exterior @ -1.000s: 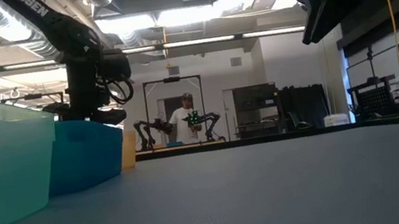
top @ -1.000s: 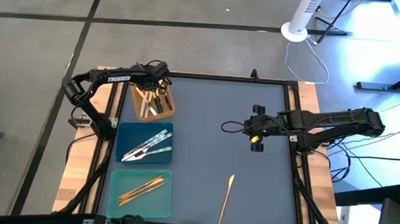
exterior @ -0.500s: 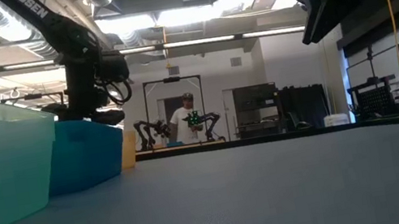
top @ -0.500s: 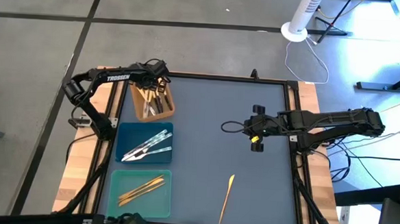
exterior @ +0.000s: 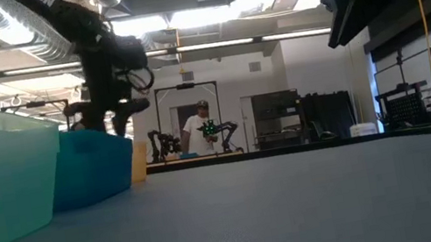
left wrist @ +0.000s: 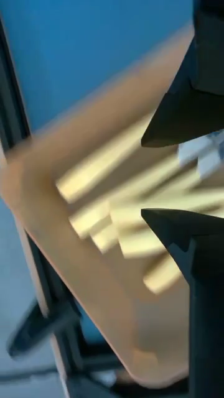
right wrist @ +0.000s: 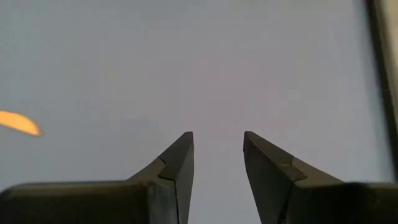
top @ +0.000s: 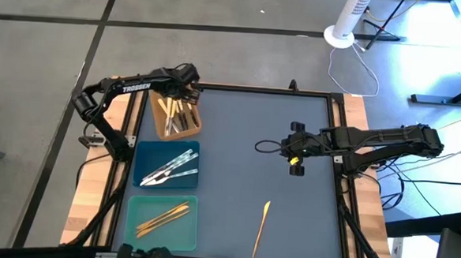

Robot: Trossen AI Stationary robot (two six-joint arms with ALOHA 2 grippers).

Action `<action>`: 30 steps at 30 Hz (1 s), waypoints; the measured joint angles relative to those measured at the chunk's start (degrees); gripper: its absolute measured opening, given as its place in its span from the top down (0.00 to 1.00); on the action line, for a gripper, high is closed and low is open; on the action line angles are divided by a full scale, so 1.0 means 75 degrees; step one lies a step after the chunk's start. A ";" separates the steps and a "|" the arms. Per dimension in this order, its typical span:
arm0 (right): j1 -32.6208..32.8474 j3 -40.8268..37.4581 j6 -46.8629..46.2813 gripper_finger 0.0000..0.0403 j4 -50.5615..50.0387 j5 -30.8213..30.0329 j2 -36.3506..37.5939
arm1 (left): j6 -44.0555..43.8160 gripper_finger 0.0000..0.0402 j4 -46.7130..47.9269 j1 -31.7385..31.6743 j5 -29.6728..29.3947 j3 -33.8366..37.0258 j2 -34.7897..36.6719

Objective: Sort silverware by color (type)
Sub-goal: Put the gold knife into the green bin

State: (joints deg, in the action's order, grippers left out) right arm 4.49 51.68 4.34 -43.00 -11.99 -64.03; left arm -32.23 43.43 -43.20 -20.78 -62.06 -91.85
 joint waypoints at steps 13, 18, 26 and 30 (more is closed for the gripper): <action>0.0003 -0.0003 -0.0043 0.69 0.0011 0.2608 0.0000 | 0.0280 0.59 -0.0001 0.2446 0.0740 -0.1544 0.0000; 0.0158 -0.0003 -0.0618 0.69 0.0339 0.3478 -0.0003 | -0.0568 0.59 -0.0073 0.4099 0.0861 -0.1803 0.0000; 0.1931 -0.0006 -0.0672 0.69 0.1883 0.3479 -0.0314 | -0.2504 0.59 -0.0138 0.6700 0.0124 -0.1819 0.0000; 0.2880 -0.0006 -0.0505 0.69 0.2737 0.3152 -0.0703 | -0.3223 0.59 -0.0257 0.7693 -0.0295 -0.1819 0.0000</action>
State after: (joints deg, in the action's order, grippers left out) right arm 26.09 51.64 0.55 -22.48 11.66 -69.30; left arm -56.40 41.50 14.50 -22.99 -75.70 -91.85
